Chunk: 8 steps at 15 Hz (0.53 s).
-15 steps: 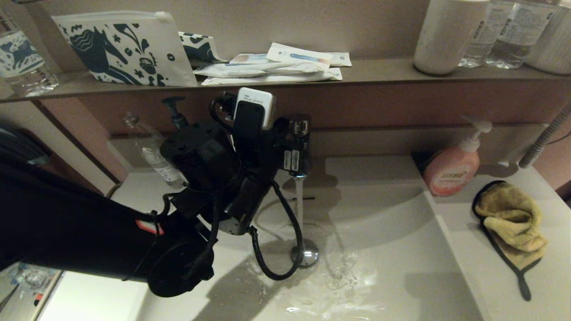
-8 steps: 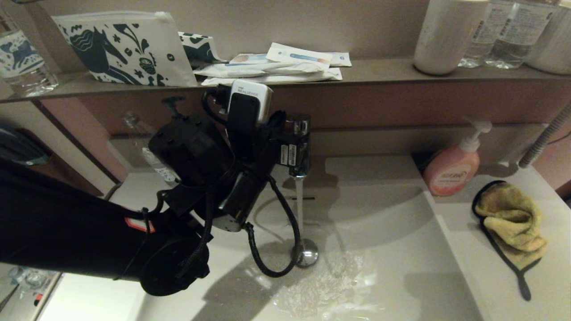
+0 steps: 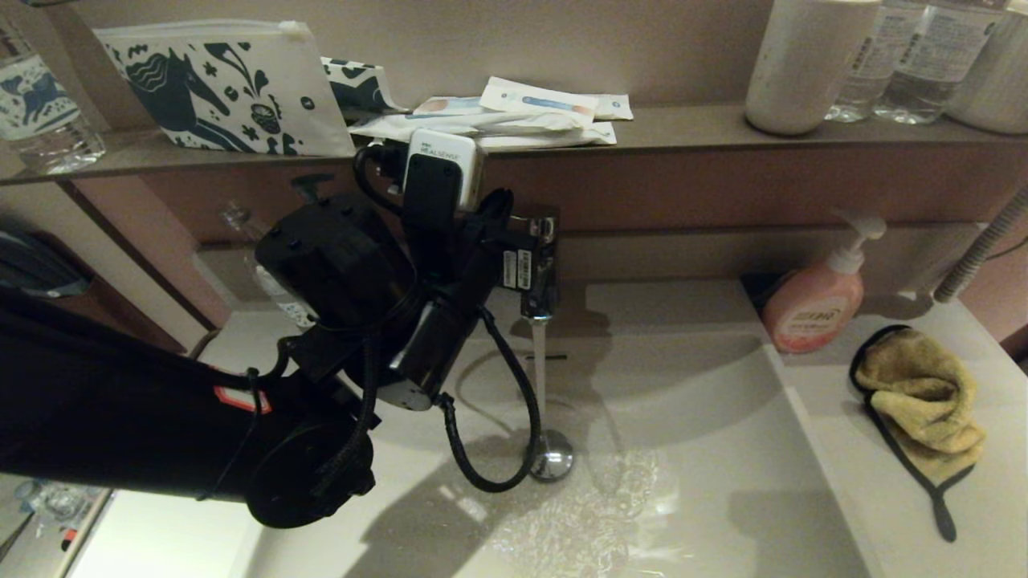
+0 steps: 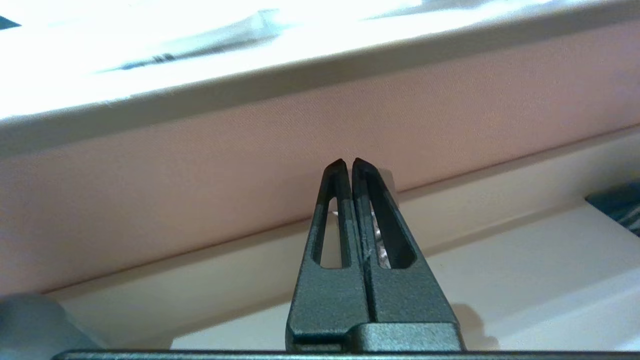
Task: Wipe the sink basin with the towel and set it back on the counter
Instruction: Turn on the faucet
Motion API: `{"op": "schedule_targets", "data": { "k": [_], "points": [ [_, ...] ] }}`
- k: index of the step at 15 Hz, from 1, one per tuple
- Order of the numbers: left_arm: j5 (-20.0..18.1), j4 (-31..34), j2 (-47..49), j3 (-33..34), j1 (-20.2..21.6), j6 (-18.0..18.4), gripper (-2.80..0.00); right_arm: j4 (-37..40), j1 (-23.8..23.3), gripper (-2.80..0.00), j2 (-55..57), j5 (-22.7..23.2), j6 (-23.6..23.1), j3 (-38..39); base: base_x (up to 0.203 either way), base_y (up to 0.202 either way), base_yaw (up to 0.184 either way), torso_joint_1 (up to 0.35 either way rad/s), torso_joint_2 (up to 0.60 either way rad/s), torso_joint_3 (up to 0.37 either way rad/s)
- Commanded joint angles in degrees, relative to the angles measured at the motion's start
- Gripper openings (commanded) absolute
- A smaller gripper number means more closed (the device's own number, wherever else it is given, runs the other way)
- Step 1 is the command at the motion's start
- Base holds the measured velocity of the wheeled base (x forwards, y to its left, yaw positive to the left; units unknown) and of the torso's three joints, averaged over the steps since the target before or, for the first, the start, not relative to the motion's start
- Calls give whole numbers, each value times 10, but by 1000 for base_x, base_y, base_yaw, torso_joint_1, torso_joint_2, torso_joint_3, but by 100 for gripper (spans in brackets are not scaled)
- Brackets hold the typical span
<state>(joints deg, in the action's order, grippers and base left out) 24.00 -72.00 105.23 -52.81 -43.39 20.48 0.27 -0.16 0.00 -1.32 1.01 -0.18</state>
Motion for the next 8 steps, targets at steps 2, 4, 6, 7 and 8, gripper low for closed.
{"op": "schedule_targets", "data": {
  "k": [2,4,6,7,8],
  "points": [
    [2,-1,-14,-2,1,5,-280,0,0,-280,0,0,0,0,0,0,0,0,0,0],
    [2,5,-19,3,1,5,-280,0,0,-280,1,0,0,0,0,0,0,0,0,0],
    [1,6,-20,-1,1,7,-280,0,0,-280,1,0,0,0,0,0,0,0,0,0],
    [0,8,-20,-3,0,7,-280,0,0,-280,0,0,0,0,0,0,0,0,0,0],
    [0,8,-18,-4,0,7,-280,0,0,-280,1,0,0,0,0,0,0,0,0,0]
  ]
}}
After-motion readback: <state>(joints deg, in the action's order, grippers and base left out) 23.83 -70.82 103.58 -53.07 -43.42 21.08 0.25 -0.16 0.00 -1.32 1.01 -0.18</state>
